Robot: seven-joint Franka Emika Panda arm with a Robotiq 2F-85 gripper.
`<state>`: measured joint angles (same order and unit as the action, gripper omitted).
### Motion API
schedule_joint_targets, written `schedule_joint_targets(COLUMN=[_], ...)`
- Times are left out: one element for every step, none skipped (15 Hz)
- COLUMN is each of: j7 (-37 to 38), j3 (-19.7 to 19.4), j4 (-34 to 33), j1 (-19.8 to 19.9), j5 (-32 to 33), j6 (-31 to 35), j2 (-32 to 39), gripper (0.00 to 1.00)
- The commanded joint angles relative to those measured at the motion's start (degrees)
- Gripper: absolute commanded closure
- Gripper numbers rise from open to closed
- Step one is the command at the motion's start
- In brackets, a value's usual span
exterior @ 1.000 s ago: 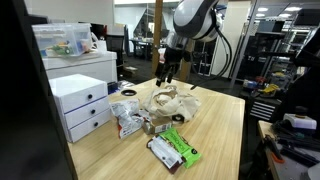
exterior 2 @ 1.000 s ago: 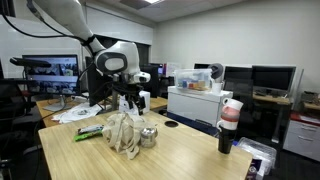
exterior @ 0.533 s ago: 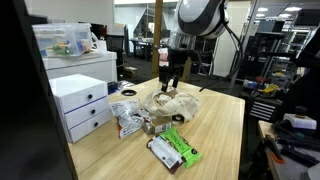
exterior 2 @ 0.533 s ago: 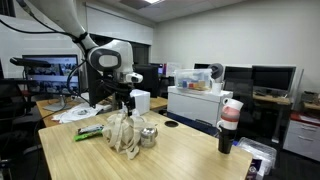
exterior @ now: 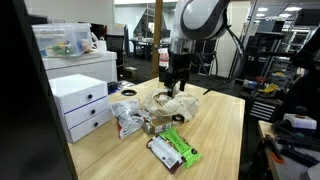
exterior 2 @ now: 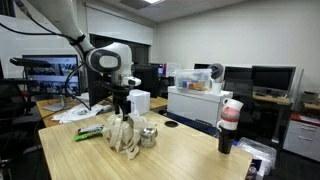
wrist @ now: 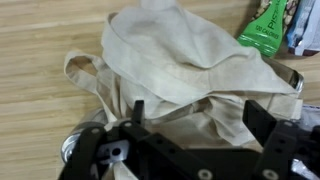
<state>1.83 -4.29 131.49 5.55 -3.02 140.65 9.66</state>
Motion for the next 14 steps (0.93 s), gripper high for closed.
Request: schedule_joint_targets(j7=[3.9, 4.0, 3.9, 3.9, 3.7, 2.6, 2.6, 2.8, 3.2, 3.5, 3.7, 4.0, 4.4, 4.8], j3=[-1.4, -1.7, -1.9, -2.1, -2.5, -2.2, -2.1, -2.0, -2.0, -1.9, -2.0, -1.9, -2.0, -2.1], j4=[-0.3, -0.8, -1.3, -1.9, -2.9, -4.2, -4.7, -4.9, -5.0, -5.2, -5.2, -5.2, -5.1, -5.2], j1=[-0.4, -0.3, -0.2, -0.2, -0.2, -0.3, -0.3, -0.5, -0.6, -0.7, -0.9, -1.0, -1.2, -1.3], j5=[2.6, 2.7, 2.7, 3.0, 3.1, 2.6, 2.2, 2.2, 1.9, 1.5, 1.3, 1.0, 0.8, 0.8], j6=[0.8, 1.1, 1.4, 1.3, 1.2, 2.4, 3.7, 5.9, 9.1, 12.0, 15.1, 17.6, 20.2, 22.1], j2=[1.5, 2.5, 3.4, 4.4, 6.1, 8.0, 8.7, 9.4, 10.2, 10.9, 11.6, 12.2, 12.8, 13.4], gripper=[0.00, 0.00, 0.00, 0.00, 0.00, 0.00, 0.00, 0.00, 0.00, 0.00, 0.00, 0.00, 0.00, 0.00])
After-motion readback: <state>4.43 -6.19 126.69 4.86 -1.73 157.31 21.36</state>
